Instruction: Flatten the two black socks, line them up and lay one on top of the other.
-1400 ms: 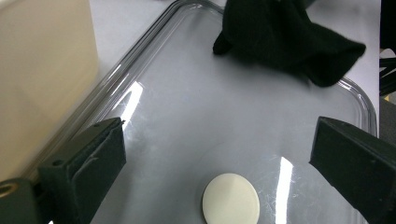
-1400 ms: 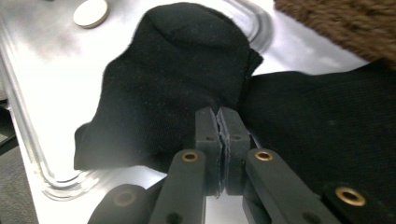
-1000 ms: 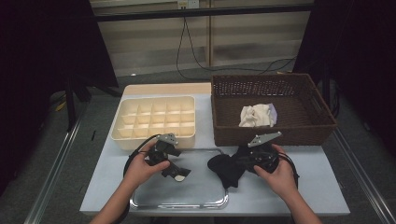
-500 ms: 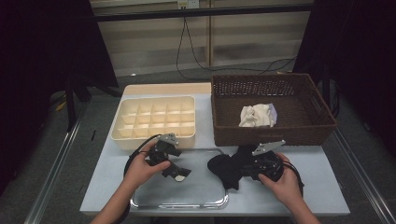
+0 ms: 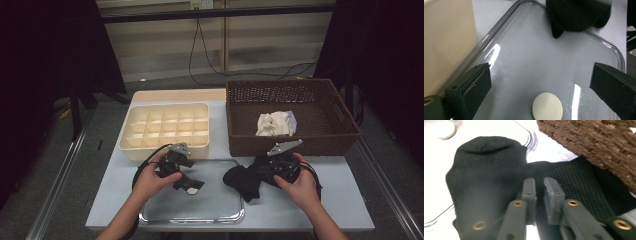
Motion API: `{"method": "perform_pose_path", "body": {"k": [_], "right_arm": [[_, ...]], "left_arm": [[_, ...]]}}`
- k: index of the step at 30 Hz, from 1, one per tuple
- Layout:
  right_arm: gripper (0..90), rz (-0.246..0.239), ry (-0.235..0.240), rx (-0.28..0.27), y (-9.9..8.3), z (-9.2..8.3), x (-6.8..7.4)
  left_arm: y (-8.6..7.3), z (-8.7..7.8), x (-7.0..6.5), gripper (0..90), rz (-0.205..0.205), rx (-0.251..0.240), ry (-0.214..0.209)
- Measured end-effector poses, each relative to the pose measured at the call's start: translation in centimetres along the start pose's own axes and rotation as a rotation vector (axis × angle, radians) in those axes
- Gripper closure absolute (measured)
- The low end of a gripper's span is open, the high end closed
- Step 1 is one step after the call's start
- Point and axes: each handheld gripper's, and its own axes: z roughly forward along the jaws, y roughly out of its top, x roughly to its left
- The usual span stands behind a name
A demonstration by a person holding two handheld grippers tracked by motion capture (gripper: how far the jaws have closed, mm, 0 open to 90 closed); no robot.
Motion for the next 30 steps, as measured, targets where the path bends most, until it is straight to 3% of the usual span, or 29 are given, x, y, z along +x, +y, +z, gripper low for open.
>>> {"method": "perform_pose_path", "body": {"k": [5,7,8,15,24,28,30], "right_arm": [[70.9,0.000,-0.007,-0.038,0.5,-0.6,0.4],[70.5,-0.006,0.012,-0.053,0.9,-0.7,1.0],[69.6,-0.015,0.027,-0.056,1.1,-0.6,1.3],[66.1,-0.047,0.106,-0.054,2.2,1.7,3.5],[53.8,-0.099,0.069,-0.033,2.8,3.9,4.4],[41.6,-0.105,0.053,-0.034,2.7,4.1,4.6],[45.6,-0.131,0.029,-0.032,2.6,4.2,4.7]], "left_arm": [[-0.1,0.1,0.1,3.3,-0.005,-0.009,-0.013],[-0.1,0.3,0.0,3.3,-0.013,-0.023,-0.016],[0.0,0.2,-0.1,3.3,-0.007,-0.003,0.007],[-0.1,0.3,0.0,3.3,-0.008,-0.013,-0.013],[-0.2,0.0,0.2,3.3,-0.007,-0.014,-0.012],[-0.1,0.0,0.2,3.3,-0.006,-0.018,-0.012],[-0.1,0.0,0.1,3.3,-0.010,-0.016,-0.013]]}}
